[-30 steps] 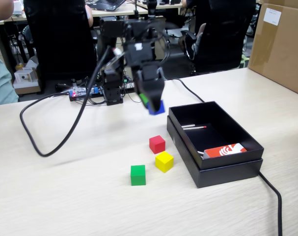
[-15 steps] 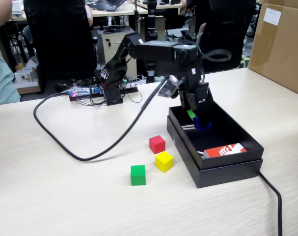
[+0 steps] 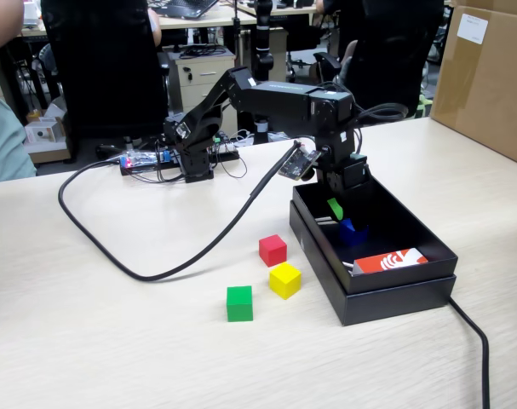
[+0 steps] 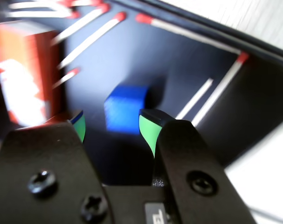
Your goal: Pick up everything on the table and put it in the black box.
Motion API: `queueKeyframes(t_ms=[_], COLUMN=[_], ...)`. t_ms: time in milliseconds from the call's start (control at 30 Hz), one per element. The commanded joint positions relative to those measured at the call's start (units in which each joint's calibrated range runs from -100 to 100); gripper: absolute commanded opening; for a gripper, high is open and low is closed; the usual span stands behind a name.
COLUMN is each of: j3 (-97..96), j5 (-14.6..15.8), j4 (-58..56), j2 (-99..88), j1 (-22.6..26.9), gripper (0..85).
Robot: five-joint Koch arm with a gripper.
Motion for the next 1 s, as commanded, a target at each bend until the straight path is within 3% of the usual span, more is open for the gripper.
queueKeyframes(t_ms=[0, 67, 367, 667, 967], j3=[0.3, -2.7, -33.0, -39.4, -27.4], j5=[-0.2, -0.8, -5.7, -5.7, -5.6], j4=[-0.4, -1.0, -0.9, 1.8, 2.6], j2=[-18.0, -26.6, -57.8, -47.9, -23.8], j1=[-0.4, -1.4, -8.4, -10.1, -11.2], gripper=[29.7, 35.1, 41.6, 44.0, 44.0])
